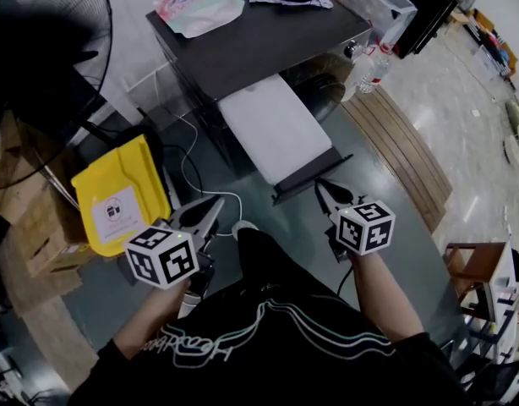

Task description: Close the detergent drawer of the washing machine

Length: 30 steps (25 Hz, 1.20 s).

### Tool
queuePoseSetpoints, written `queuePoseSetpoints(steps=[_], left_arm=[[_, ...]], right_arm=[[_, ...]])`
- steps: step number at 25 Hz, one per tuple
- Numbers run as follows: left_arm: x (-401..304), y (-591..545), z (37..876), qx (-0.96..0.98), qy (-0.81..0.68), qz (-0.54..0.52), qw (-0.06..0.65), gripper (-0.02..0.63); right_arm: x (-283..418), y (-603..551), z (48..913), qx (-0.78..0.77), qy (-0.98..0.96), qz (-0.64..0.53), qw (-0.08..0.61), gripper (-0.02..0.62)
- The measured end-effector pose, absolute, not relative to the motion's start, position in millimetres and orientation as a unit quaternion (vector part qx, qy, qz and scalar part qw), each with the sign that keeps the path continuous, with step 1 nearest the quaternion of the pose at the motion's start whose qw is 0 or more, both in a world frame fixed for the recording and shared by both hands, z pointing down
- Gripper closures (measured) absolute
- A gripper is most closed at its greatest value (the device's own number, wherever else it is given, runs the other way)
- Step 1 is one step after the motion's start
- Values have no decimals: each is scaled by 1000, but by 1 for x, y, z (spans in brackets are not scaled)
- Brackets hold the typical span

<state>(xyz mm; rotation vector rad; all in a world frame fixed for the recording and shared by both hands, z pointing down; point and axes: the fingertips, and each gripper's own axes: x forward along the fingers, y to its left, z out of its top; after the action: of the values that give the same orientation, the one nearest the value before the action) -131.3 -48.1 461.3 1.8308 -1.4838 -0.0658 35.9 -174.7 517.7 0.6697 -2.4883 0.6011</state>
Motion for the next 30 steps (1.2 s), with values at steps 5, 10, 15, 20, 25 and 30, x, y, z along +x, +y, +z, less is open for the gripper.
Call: queuePoseSetpoints(steps=[5,10,15,20,25,30], left_arm=[[-139,-51,462,710,-586,-29,388,575],[-151,-55,462,703,-594,-33,390,575],[-165,-55,456,694,-608,-42,383,575],[-182,-57,453,684,-620,-52,381,575],[-189,-63,453,678,-627,-56,380,575],[-194,-69,456,673,-629,-53,385,575]], right_arm=[[29,-186,515,248,-911,229,237,571],[10,-199,510,237,-915,224,237,571],[-4,-207,509,228,-917,218,245,571],[-17,-217,507,226,-917,217,246,571],[-25,-223,506,214,-921,216,245,571],[-36,-230,505,206,-924,210,244,571]])
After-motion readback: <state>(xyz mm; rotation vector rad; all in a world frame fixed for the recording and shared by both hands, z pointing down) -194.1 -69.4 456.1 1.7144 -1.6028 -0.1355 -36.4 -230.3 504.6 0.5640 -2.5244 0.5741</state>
